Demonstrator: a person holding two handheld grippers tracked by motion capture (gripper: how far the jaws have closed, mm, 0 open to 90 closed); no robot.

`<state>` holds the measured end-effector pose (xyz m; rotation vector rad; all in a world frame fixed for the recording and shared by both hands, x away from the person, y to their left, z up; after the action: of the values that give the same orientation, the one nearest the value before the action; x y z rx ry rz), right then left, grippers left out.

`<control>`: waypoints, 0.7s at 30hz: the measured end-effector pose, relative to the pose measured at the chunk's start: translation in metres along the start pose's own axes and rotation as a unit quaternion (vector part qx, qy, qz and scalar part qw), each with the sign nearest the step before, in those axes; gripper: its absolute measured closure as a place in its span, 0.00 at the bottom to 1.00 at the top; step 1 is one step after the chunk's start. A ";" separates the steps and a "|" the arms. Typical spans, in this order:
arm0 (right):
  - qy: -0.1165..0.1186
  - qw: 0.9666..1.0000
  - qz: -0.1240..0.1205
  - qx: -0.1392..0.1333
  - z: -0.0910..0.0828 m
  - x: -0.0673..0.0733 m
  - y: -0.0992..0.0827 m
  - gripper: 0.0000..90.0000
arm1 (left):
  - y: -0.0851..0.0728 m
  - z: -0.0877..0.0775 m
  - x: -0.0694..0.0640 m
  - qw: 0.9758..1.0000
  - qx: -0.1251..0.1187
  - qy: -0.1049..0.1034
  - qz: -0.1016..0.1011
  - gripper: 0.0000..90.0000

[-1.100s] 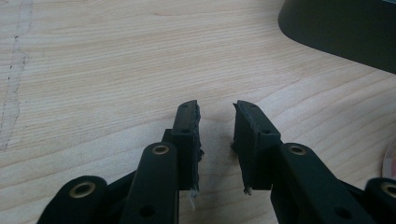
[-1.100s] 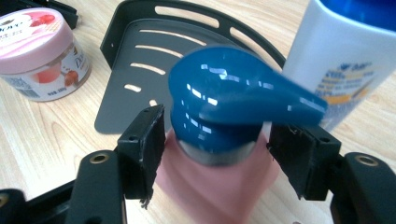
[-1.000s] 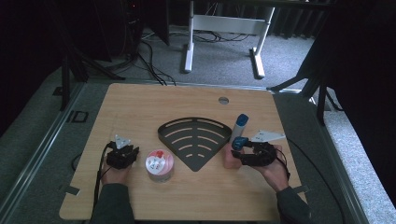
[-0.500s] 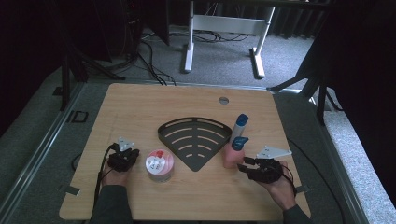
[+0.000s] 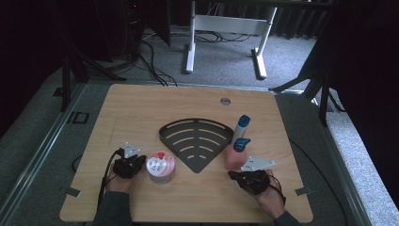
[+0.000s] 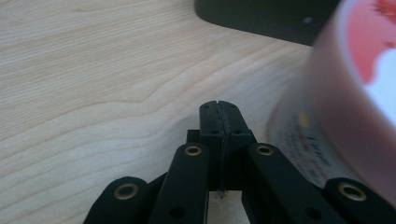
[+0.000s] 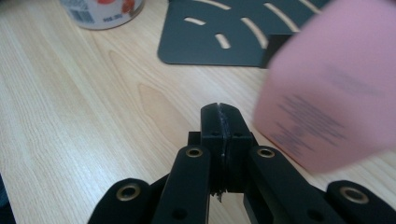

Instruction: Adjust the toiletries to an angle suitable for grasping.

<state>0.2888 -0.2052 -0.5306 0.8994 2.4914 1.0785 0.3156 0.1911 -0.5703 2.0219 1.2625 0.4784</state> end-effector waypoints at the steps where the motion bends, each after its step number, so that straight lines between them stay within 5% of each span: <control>1: 0.003 1.000 -0.003 0.001 0.003 0.003 0.001 1.00 | -0.001 -0.001 -0.002 1.000 -0.001 -0.002 0.003 1.00; 10: 0.023 0.999 -0.023 0.015 0.031 0.022 0.010 1.00 | -0.003 -0.010 -0.016 1.000 -0.007 -0.014 0.022 1.00; 21: 0.024 0.999 -0.019 0.016 0.044 0.021 0.017 1.00 | -0.002 -0.010 -0.026 0.999 -0.009 -0.031 0.033 1.00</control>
<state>0.3007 -0.1581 -0.5489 0.8415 2.5612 1.0626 0.2966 0.1718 -0.5635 2.0532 1.1544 0.4535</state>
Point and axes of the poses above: each handheld gripper's, and its own axes: z roughly forward along the jaws, y roughly out of its top, x roughly to its left, the point moved 3 cm from there along z, roughly forward along the jaws, and after that the axes turned 3 degrees about -y, right-handed, at the moved point
